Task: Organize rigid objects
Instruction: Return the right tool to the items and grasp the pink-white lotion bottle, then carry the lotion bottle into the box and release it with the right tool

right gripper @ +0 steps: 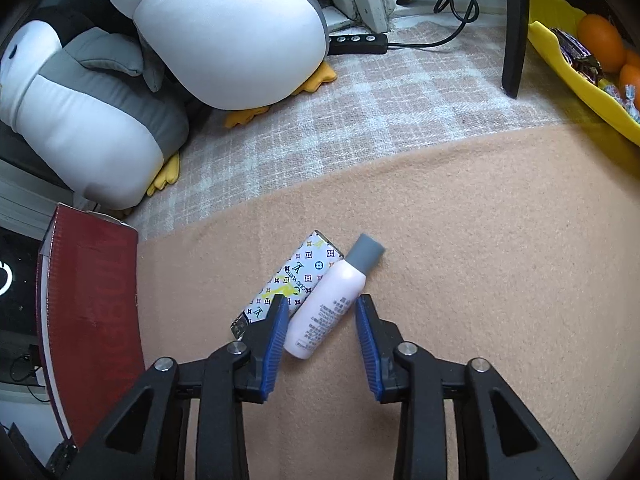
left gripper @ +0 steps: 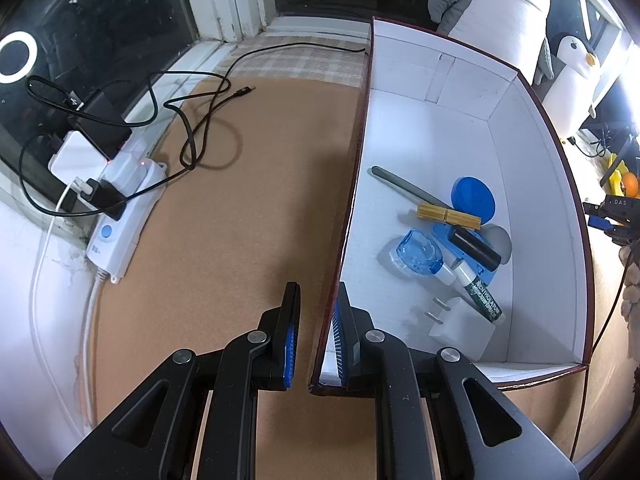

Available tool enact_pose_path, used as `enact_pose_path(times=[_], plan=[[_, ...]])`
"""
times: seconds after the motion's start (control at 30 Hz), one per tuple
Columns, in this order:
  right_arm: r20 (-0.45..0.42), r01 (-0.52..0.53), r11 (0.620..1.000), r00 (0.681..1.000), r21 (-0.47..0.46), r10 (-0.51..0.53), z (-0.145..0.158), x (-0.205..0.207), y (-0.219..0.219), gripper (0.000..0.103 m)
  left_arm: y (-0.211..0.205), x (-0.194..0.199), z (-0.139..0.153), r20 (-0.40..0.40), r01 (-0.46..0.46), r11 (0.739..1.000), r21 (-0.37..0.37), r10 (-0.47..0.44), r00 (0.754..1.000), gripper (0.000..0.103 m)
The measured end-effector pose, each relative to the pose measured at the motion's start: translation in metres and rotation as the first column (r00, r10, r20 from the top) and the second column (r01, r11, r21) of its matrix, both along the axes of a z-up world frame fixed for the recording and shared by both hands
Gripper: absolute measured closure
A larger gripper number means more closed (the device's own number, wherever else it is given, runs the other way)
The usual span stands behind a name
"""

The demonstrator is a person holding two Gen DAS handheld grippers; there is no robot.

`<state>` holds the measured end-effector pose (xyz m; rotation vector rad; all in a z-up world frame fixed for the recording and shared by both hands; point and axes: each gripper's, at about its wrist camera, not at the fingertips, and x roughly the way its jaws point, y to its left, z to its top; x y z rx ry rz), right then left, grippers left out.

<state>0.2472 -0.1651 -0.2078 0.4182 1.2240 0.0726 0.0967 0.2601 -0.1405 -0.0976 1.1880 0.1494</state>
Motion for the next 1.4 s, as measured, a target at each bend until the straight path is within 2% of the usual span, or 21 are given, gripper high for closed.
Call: enact_pose_path(times=[0.1, 0.33, 0.6, 0.83, 1.0, 1.2, 1.4], plan=[[-0.004, -0.010, 1.000, 1.000, -0.019, 0.010, -0.001, 0.000, 0.004, 0.084, 0.000, 0.000, 0.000, 0.002, 0.001, 1.000, -0.004, -0.001, 1.000, 0.089], [0.008, -0.020, 0.999, 1.000, -0.051, 0.020, 0.004, -0.010, 0.006, 0.085, 0.000, -0.001, -0.001, 0.014, 0.008, 1.000, -0.015, -0.008, 1.000, 0.089], [0.105, -0.086, 0.995, 0.990, -0.055, 0.092, 0.054, -0.036, 0.035, 0.085, 0.006, -0.003, -0.001, 0.036, 0.018, 0.999, -0.051, -0.016, 0.999, 0.089], [0.202, -0.220, 0.972, 0.951, -0.083, 0.233, 0.102, -0.064, 0.099, 0.085, 0.008, -0.002, -0.002, 0.056, 0.039, 0.996, -0.075, -0.034, 0.998, 0.091], [0.234, -0.320, 0.942, 0.913, -0.098, 0.334, 0.122, -0.085, 0.147, 0.085, 0.007, -0.002, -0.003, 0.072, 0.049, 0.995, -0.089, -0.042, 0.996, 0.096], [0.235, -0.413, 0.904, 0.872, -0.114, 0.428, 0.130, -0.103, 0.190, 0.085, 0.008, -0.003, -0.002, 0.093, 0.057, 0.993, -0.106, -0.047, 0.995, 0.097], [0.203, -0.483, 0.866, 0.842, -0.132, 0.500, 0.119, -0.114, 0.234, 0.085, 0.010, -0.006, -0.003, 0.110, 0.063, 0.991, -0.115, -0.050, 0.993, 0.097]])
